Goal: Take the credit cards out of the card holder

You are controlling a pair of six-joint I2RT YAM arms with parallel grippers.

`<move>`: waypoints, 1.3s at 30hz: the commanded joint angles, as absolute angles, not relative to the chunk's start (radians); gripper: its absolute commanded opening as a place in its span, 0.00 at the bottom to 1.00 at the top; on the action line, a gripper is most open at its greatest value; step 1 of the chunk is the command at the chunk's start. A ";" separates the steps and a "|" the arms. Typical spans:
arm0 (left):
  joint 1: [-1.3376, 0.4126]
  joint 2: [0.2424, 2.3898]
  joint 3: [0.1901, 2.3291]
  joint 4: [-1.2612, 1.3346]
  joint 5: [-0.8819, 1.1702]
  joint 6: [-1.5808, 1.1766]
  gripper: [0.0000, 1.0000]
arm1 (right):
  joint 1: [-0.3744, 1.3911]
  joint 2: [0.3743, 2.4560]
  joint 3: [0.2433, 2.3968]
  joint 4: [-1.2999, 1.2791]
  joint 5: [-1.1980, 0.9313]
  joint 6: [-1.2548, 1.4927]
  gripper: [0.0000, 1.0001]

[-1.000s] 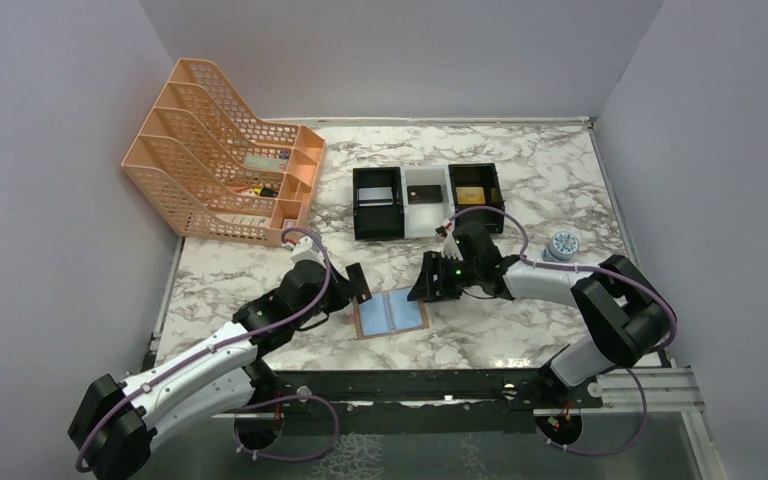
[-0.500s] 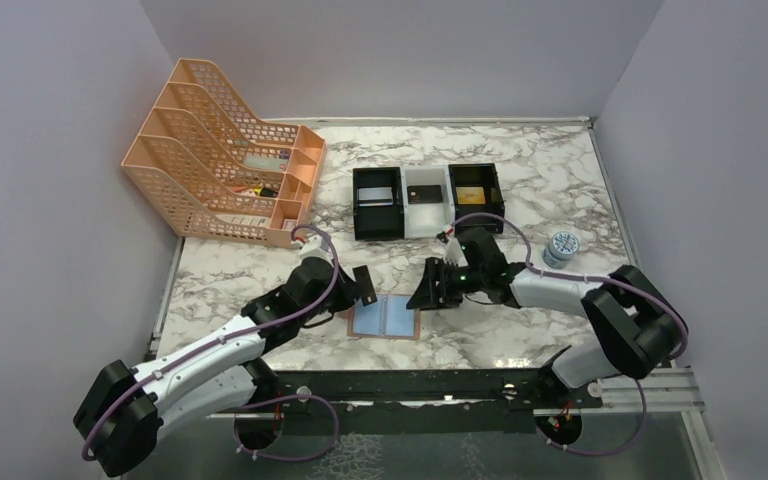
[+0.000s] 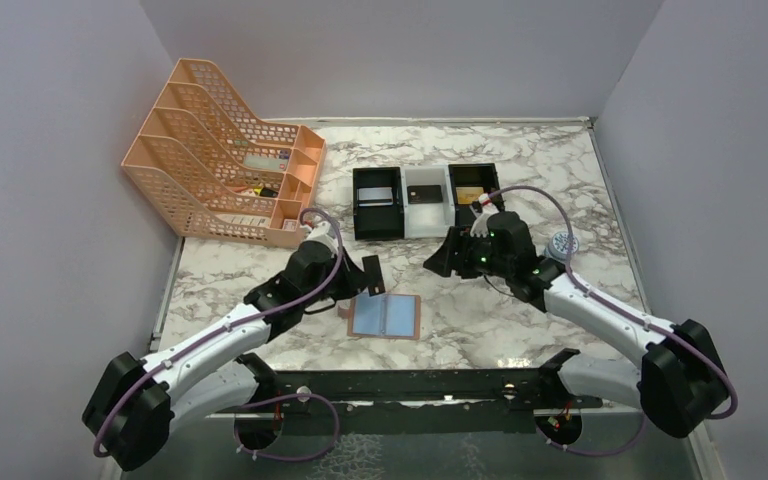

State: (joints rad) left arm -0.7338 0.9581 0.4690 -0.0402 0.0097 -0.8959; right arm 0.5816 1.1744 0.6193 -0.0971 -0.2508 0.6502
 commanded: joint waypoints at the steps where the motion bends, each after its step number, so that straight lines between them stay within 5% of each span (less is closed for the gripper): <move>1: -0.590 0.961 0.459 0.128 0.308 -0.843 0.00 | 0.531 1.103 0.587 -0.005 -0.270 0.601 0.66; 13: -0.506 0.965 0.400 0.552 0.757 -0.905 0.00 | 0.479 1.177 0.520 0.480 -0.965 0.765 0.66; 23: -0.508 0.973 0.423 0.621 0.817 -0.935 0.00 | 0.482 1.256 0.528 0.786 -1.157 0.936 0.54; 39: -0.546 1.047 0.426 0.738 0.814 -0.999 0.00 | 0.521 1.389 0.572 1.007 -1.170 1.092 0.40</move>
State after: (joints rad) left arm -0.5282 1.0313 0.4072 0.6693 0.7963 -0.9867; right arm 0.5064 1.3731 0.5396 0.8593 -1.1496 1.0203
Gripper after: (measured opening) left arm 0.011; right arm 0.418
